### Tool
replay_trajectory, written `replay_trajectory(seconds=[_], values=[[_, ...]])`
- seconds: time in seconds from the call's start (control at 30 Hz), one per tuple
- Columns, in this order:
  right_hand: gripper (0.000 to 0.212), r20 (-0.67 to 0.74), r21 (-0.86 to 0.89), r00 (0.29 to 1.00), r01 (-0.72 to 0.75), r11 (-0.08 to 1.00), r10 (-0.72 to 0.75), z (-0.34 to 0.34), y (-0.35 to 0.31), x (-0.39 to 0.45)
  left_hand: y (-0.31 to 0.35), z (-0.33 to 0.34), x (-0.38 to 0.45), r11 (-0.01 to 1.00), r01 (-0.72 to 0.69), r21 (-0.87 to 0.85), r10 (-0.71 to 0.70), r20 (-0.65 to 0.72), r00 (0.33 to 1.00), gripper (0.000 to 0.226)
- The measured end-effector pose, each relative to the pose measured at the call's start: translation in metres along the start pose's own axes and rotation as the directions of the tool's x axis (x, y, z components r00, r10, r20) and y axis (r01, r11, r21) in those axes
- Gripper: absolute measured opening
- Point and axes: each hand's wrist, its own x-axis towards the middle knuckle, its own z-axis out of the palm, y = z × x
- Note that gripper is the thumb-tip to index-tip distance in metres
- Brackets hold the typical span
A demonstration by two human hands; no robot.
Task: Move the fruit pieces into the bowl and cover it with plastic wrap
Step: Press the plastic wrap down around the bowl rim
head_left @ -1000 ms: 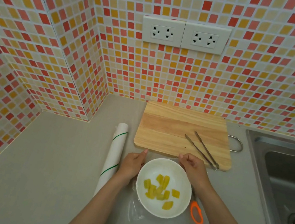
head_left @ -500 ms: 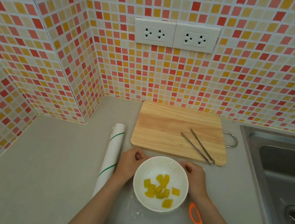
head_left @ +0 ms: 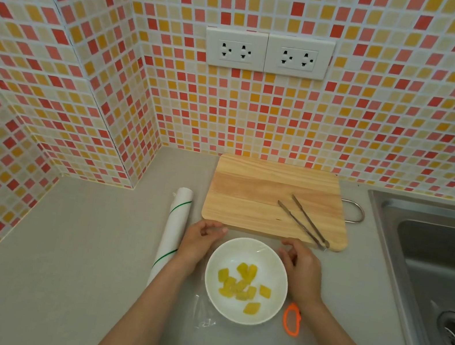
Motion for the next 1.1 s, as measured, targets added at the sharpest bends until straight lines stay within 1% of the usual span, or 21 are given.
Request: replay_trajectory(seconds=[0.1, 0.13, 0.17, 0.2, 0.23, 0.3, 0.33, 0.37, 0.4, 0.47, 0.53, 0.63, 0.7, 0.8, 0.87, 0.9, 0.93, 0.97, 1.03, 1.07, 1.1], values=[[0.014, -0.076, 0.038, 0.997, 0.029, 0.999, -0.026, -0.004, -0.003, 0.001, 0.011, -0.004, -0.002, 0.995, 0.089, -0.054, -0.087, 0.03, 0.996, 0.013], [0.015, -0.095, 0.082, 0.995, 0.037, 0.996, -0.029, -0.005, -0.006, 0.001, 0.014, -0.004, -0.003, 0.996, 0.077, -0.034, -0.076, 0.011, 0.997, 0.012], [0.017, -0.095, 0.14, 0.995, 0.041, 0.989, -0.028, -0.007, -0.009, 0.002, 0.017, -0.004, -0.005, 0.999, 0.029, 0.029, -0.028, -0.028, 0.999, 0.012], [0.019, -0.067, 0.212, 0.997, 0.037, 0.976, -0.024, -0.009, -0.014, 0.001, 0.02, -0.004, -0.007, 0.991, -0.048, 0.124, 0.058, -0.077, 0.995, 0.011], [0.022, -0.008, 0.295, 1.0, 0.014, 0.955, -0.012, -0.01, -0.02, -0.002, 0.024, -0.005, -0.011, 0.967, -0.142, 0.21, 0.17, -0.122, 0.978, 0.009], [0.028, 0.165, 0.447, 0.986, -0.089, 0.89, 0.016, -0.01, -0.028, -0.012, 0.03, -0.006, -0.024, 0.913, -0.312, 0.263, 0.356, -0.139, 0.924, 0.011], [0.034, 0.251, 0.499, 0.968, -0.157, 0.852, 0.032, -0.009, -0.03, -0.018, 0.029, -0.005, -0.033, 0.895, -0.357, 0.267, 0.394, -0.1, 0.914, 0.014], [0.041, 0.318, 0.529, 0.946, -0.224, 0.818, 0.053, -0.008, -0.031, -0.023, 0.024, -0.003, -0.042, 0.89, -0.373, 0.264, 0.395, -0.035, 0.918, 0.018], [0.046, 0.366, 0.544, 0.927, -0.283, 0.79, 0.081, -0.005, -0.031, -0.029, 0.016, 0.001, -0.05, 0.9, -0.358, 0.248, 0.359, 0.041, 0.932, 0.022], [0.043, 0.406, 0.575, 0.903, -0.373, 0.728, 0.142, -0.002, -0.033, -0.035, -0.001, 0.01, -0.065, 0.943, -0.29, 0.166, 0.27, 0.132, 0.954, 0.03], [0.049, 0.425, 0.633, 0.883, -0.446, 0.633, 0.198, -0.001, -0.037, -0.035, -0.01, 0.017, -0.069, 0.979, -0.206, -0.011, 0.205, 0.123, 0.971, 0.033], [0.064, 0.486, 0.724, 0.834, -0.552, 0.414, 0.261, 0.004, -0.037, -0.032, -0.013, 0.022, -0.063, 0.96, -0.039, -0.277, 0.078, 0.131, 0.988, 0.045], [0.065, 0.526, 0.739, 0.801, -0.596, 0.313, 0.284, 0.006, -0.036, -0.031, -0.016, 0.023, -0.06, 0.929, 0.048, -0.366, 0.015, 0.167, 0.986, 0.053], [0.068, 0.558, 0.732, 0.772, -0.631, 0.259, 0.305, 0.009, -0.029, -0.03, -0.019, 0.022, -0.061, 0.914, 0.095, -0.394, -0.02, 0.191, 0.981, 0.055], [0.066, 0.545, 0.721, 0.769, -0.633, 0.281, 0.334, 0.008, -0.027, -0.028, -0.016, 0.021, -0.062, 0.93, 0.06, -0.363, -0.001, 0.16, 0.987, 0.051], [0.064, 0.518, 0.712, 0.776, -0.624, 0.322, 0.36, 0.008, -0.028, -0.027, -0.013, 0.021, -0.064, 0.941, 0.043, -0.335, 0.002, 0.132, 0.991, 0.052], [0.059, 0.463, 0.698, 0.794, -0.6, 0.392, 0.393, 0.008, -0.029, -0.027, -0.012, 0.021, -0.065, 0.955, 0.024, -0.296, 0.003, 0.092, 0.996, 0.056], [0.052, 0.37, 0.678, 0.827, -0.552, 0.485, 0.424, 0.008, -0.03, -0.026, -0.012, 0.022, -0.067, 0.966, -0.01, -0.258, 0.018, 0.032, 0.999, 0.061], [0.038, 0.109, 0.606, 0.887, -0.418, 0.677, 0.45, 0.006, -0.031, -0.026, -0.014, 0.023, -0.072, 0.976, -0.109, -0.188, 0.085, -0.13, 0.988, 0.058], [0.036, -0.007, 0.568, 0.899, -0.358, 0.742, 0.439, 0.004, -0.031, -0.027, -0.016, 0.024, -0.077, 0.979, -0.15, -0.14, 0.119, -0.206, 0.971, 0.053], [0.037, -0.087, 0.542, 0.901, -0.315, 0.779, 0.424, 0.002, -0.031, -0.028, -0.02, 0.026, -0.083, 0.981, -0.171, -0.094, 0.142, -0.259, 0.955, 0.05]])
